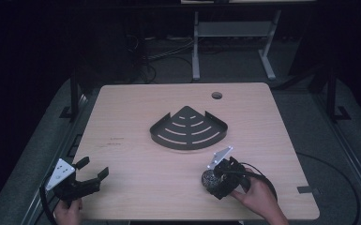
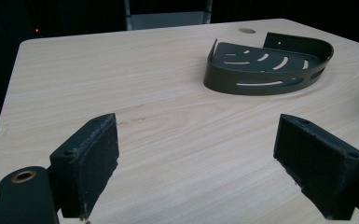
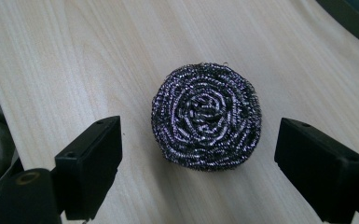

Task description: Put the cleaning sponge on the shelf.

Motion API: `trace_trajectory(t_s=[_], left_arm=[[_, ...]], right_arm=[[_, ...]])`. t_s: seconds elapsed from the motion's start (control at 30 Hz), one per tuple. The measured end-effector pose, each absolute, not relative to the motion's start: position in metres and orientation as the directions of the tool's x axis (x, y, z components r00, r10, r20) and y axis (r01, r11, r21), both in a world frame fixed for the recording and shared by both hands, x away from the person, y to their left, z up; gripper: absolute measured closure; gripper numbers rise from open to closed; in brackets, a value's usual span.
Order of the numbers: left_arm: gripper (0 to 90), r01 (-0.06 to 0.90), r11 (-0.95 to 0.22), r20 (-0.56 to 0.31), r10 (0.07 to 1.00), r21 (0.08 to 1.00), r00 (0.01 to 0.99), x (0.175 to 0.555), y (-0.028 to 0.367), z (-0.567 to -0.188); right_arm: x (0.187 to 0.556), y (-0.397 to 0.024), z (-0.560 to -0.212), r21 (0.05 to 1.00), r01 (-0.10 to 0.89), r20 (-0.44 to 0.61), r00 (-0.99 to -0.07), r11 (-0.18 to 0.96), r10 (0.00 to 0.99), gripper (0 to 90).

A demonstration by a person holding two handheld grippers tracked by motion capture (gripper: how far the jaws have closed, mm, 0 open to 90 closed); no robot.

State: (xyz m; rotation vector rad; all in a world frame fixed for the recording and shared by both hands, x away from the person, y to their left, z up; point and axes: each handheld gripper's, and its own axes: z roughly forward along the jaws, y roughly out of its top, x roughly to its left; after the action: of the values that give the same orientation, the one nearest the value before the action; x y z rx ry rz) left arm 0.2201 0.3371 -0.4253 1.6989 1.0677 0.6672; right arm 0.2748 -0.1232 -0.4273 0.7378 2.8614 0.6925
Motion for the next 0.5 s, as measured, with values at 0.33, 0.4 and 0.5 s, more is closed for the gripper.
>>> trace_trajectory(t_s=[0.33,0.4,0.5], left_arm=[[13.2,0.344,-0.126,-0.052,0.883,0.930,0.466,0.220,0.336,-0.425],[13.2,0.344,-0.126,-0.053,0.883,0.930,0.466,0.220,0.337,-0.425],[13.2,0.346,-0.123,-0.055,0.884,0.930,0.464,0.220,0.337,-0.425]], right_arm=[[0.281,-0.114,-0.431,0.417,0.438,0.011,-0.879,0.797,0.477,14.8],[0.283,-0.112,-0.433,0.407,0.441,0.012,-0.879,0.800,0.477,15.2],[0.284,-0.111,-0.434,0.395,0.445,0.012,-0.877,0.804,0.480,15.7]])
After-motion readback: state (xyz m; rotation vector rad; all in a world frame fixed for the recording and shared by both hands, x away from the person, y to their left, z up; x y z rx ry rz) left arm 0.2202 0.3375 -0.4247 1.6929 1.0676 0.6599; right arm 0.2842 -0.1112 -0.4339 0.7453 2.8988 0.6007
